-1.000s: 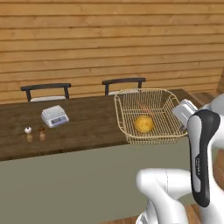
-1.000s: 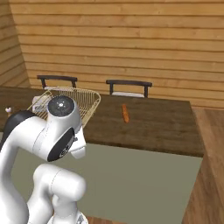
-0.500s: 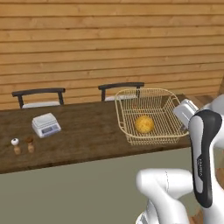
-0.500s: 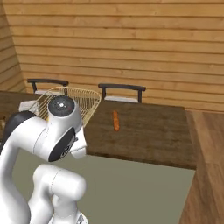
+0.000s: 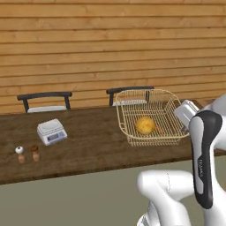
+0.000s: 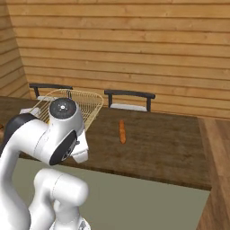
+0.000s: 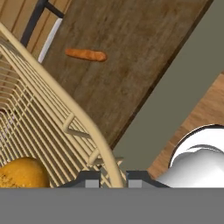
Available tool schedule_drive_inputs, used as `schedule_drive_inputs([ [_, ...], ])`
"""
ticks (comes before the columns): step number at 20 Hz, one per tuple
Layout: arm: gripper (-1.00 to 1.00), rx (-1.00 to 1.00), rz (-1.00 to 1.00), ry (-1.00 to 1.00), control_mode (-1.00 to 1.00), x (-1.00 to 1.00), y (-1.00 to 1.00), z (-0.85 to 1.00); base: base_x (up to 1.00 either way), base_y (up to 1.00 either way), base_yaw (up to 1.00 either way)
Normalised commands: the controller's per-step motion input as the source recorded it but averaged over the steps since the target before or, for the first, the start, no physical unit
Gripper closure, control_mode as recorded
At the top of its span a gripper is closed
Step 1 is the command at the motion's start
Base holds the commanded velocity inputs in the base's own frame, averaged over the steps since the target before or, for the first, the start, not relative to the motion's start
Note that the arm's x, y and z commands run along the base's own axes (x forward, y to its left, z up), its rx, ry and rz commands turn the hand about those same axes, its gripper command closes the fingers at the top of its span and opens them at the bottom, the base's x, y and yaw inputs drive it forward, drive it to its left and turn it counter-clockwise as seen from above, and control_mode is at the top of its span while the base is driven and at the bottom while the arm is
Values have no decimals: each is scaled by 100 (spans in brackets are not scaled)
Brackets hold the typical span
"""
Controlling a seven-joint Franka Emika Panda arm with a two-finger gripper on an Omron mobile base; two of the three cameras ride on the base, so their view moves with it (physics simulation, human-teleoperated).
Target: Open the cabinet, pick up the bread from the cabinet and place it in the basket. Then move the basket to the dining counter.
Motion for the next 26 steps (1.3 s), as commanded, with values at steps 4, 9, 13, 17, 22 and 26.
schedule_drive_inputs([
  [4,100,0,1,2,-100,47,0,0,0,0,0],
  [9,100,0,1,14,-100,91,4,-3,0,0,0],
  [13,100,0,0,18,-100,87,11,-34,0,0,0],
  [17,100,0,0,7,-100,46,23,-46,0,0,0],
  [22,100,0,1,0,-100,13,3,-55,0,0,0],
  [26,100,0,10,0,-100,12,0,-59,0,0,0],
])
